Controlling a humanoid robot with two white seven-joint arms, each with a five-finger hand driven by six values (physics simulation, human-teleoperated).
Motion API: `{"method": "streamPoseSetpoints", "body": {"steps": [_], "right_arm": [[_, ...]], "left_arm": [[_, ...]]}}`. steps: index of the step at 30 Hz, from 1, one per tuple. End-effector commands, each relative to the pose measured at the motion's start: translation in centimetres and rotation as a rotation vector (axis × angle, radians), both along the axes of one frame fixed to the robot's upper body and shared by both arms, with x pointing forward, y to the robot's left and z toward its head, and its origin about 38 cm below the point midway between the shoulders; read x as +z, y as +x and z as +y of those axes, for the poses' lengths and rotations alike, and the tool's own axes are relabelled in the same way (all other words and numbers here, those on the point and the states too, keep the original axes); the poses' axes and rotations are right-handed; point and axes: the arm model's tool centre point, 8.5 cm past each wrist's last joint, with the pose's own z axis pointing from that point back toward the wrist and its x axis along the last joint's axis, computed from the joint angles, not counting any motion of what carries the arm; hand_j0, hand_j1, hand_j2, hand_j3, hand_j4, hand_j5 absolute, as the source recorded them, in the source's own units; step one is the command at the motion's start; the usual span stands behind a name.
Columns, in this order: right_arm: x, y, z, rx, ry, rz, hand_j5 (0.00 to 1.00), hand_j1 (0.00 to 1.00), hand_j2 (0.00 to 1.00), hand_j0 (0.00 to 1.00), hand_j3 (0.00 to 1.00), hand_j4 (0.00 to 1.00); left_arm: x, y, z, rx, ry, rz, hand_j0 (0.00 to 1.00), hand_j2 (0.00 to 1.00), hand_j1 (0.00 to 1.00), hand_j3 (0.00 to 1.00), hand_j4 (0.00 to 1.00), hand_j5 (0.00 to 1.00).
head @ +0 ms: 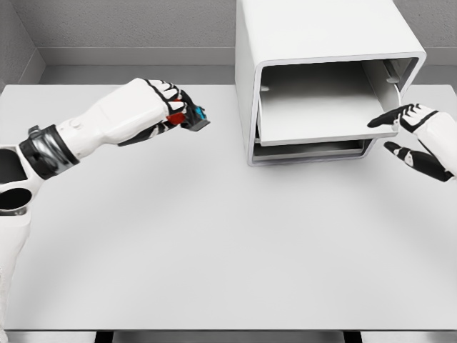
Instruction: Slide open multi-storey tabletop storage cabinets and put open load switch and slide close multi-storey tabletop storage cabinets
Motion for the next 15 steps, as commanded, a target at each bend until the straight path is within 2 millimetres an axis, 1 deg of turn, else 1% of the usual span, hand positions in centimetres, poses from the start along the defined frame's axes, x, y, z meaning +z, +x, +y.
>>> {"method": "streamPoseSetpoints", "body": {"steps": [1,4,5,9,10,12,15], "right_arm": [[0.1,0.0,0.0,-0.001,0.008,-0.001,0.65,0.65,0.65,0.65,0.65,0.65],[0.2,0.1,-0.3,-0.007,0.006,-0.004,0.65,0.65,0.65,0.65,0.65,0.65],[0.2,0.2,-1.2,-0.033,0.007,-0.004,0.64,0.64,0.64,0.64,0.64,0.64],[-0.2,0.4,-3.0,-0.086,0.004,0.012,0.64,0.64,0.64,0.64,0.64,0.64],[-0.6,0.5,-3.6,-0.104,0.002,0.028,0.64,0.64,0.64,0.64,0.64,0.64],[-1.0,0.6,-4.2,-0.121,0.000,0.042,0.64,0.64,0.64,0.64,0.64,0.64],[-1.4,0.7,-6.0,-0.170,-0.011,0.060,0.63,0.63,0.63,0.63,0.63,0.63]], "left_arm": [[0.1,0.0,-0.3,-0.009,-0.021,0.004,0.44,0.44,0.44,0.44,0.44,0.44],[0.1,0.0,-0.8,-0.016,-0.035,0.003,0.44,0.44,0.44,0.44,0.44,0.44],[0.1,-0.1,-1.2,-0.022,-0.051,0.004,0.44,0.44,0.44,0.44,0.44,0.44],[0.1,-0.1,-1.8,-0.031,-0.069,0.003,0.44,0.44,0.44,0.44,0.44,0.44],[0.1,-0.1,-2.0,-0.034,-0.077,0.004,0.44,0.44,0.44,0.44,0.44,0.44],[0.1,-0.1,-2.3,-0.039,-0.090,0.004,0.44,0.44,0.44,0.44,0.44,0.44],[0.0,-0.2,-2.9,-0.051,-0.102,0.007,0.44,0.44,0.44,0.44,0.44,0.44]]}}
